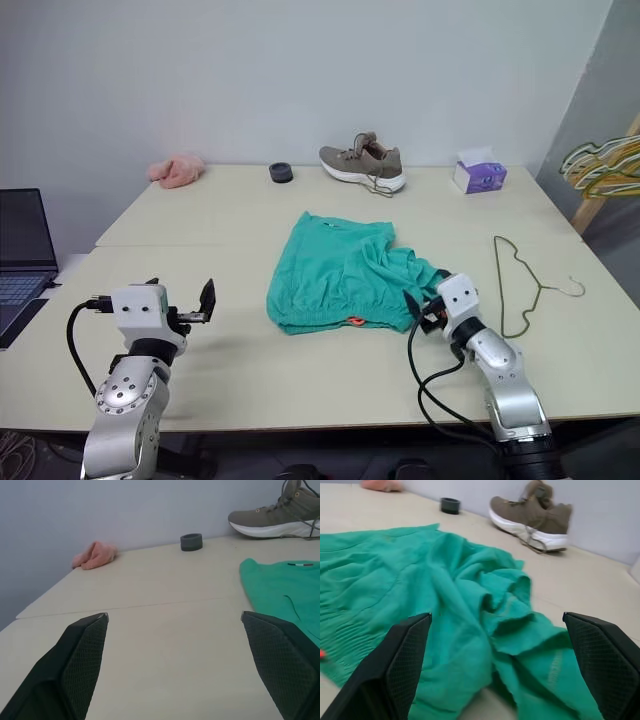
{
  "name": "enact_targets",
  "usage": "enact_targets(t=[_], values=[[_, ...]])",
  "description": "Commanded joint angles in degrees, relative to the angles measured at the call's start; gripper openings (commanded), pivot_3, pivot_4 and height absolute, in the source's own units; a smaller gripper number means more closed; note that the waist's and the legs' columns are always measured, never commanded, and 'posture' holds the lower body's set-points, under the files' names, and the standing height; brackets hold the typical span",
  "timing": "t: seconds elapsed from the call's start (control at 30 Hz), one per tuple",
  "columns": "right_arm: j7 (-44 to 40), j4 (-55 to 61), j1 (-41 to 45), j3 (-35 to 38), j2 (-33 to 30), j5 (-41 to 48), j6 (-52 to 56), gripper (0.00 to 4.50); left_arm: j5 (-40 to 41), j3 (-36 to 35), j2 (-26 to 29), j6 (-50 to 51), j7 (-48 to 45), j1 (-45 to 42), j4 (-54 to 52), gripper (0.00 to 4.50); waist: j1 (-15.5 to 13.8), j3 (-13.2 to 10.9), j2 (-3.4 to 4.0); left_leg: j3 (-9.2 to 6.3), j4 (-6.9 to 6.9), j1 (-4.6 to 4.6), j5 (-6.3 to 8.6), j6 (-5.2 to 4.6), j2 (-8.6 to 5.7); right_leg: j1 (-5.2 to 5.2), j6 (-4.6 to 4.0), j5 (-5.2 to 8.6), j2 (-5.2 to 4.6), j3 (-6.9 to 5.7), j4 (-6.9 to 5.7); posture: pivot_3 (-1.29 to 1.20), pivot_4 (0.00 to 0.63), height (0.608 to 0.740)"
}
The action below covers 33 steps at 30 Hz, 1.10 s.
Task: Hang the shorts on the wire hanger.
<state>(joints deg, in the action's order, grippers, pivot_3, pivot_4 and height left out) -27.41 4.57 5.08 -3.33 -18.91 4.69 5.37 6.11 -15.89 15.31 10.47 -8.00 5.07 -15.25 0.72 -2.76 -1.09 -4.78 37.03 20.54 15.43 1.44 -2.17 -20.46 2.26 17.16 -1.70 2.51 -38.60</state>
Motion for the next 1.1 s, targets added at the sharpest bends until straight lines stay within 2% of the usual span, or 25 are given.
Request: enact_targets(t=[0.03, 0.17, 0.27, 0.43, 0.6, 0.83, 0.93, 1.1], values=[[-4.9, 3.4, 1.9, -0.9, -1.9, 1.8, -2.3, 4.47, 1.3, -0.6, 1.2, -2.5, -2.1, 0.1, -2.2, 4.50, -0.1, 0.0, 0.00, 0.00, 0.00, 0.00, 0.00, 0.00, 0.00, 0.00, 0.00, 0.00, 0.00, -0.01, 0.00, 0.02, 0.000, 0.740], [-11.4, 4.6, 3.3, -2.6, -5.4, 2.8, -3.9, 4.47, 3.7, -0.9, 2.2, -4.6, -5.6, 0.3, -1.7, 4.50, -0.3, 0.0, 0.01, 0.02, 0.00, 0.00, 0.00, 0.00, -0.01, 0.00, 0.00, 0.01, 0.00, 0.00, 0.03, -0.01, 0.000, 0.740], [-17.6, 5.7, 3.5, -5.0, -9.0, 2.6, -6.1, 4.47, 9.3, -1.2, 3.1, -4.2, -11.3, 1.1, -2.0, 4.50, -0.3, 0.0, 0.01, 0.00, 0.00, 0.00, 0.00, 0.00, 0.00, 0.01, 0.01, 0.02, 0.00, -0.03, 0.05, -0.03, 0.000, 0.740], [-25.9, 5.3, 3.6, -9.3, -15.3, 0.1, -12.4, 4.47, 15.1, 0.2, 8.7, -2.2, -22.5, 4.0, -2.6, 4.50, -0.1, 0.0, 0.01, 0.02, -0.03, 0.02, 0.01, 0.00, 0.04, 0.00, -0.03, 0.05, -0.01, -0.03, 0.12, -0.04, 0.000, 0.740], [-25.8, 1.0, 6.5, -12.6, -16.4, -5.2, -13.9, 4.47, 13.1, 2.4, 15.3, -4.1, -30.1, 6.2, -0.5, 4.50, 0.4, 0.0, 0.02, 0.04, -0.03, -0.01, 0.01, 0.00, 0.07, 0.02, -0.08, 0.08, 0.00, -0.03, 0.09, -0.05, 0.000, 0.740], [-23.1, -5.3, 11.3, -16.0, -15.1, -13.5, -7.4, 4.47, 13.1, 3.9, 17.1, -3.9, -34.3, 5.6, -0.3, 4.50, 0.8, 0.0, 0.02, 0.02, -0.03, -0.08, 0.01, 0.00, 0.08, 0.06, -0.16, 0.08, -0.01, -0.04, 0.08, -0.05, 0.000, 0.740], [-22.6, -6.2, 12.5, -17.2, -14.9, -16.1, -5.6, 3.87, 12.9, 4.2, 17.1, -4.0, -34.6, 5.4, -0.3, 4.50, 0.9, 0.0, 0.03, 0.02, -0.06, 0.00, 0.01, 0.01, 0.09, -0.02, -0.42, -0.05, -0.01, -0.03, 0.08, -0.05, 0.000, 0.740], [-21.4, -6.5, 14.1, -17.2, -14.5, -18.3, -2.9, 2.13, 12.5, 4.6, 17.0, -4.4, -34.8, 5.2, 0.0, 4.50, 1.0, 0.0, 0.03, 0.03, -0.06, 0.01, 0.01, 0.01, 0.11, -0.03, -0.43, -0.06, -0.01, -0.05, 0.08, -0.05, 0.000, 0.740]])
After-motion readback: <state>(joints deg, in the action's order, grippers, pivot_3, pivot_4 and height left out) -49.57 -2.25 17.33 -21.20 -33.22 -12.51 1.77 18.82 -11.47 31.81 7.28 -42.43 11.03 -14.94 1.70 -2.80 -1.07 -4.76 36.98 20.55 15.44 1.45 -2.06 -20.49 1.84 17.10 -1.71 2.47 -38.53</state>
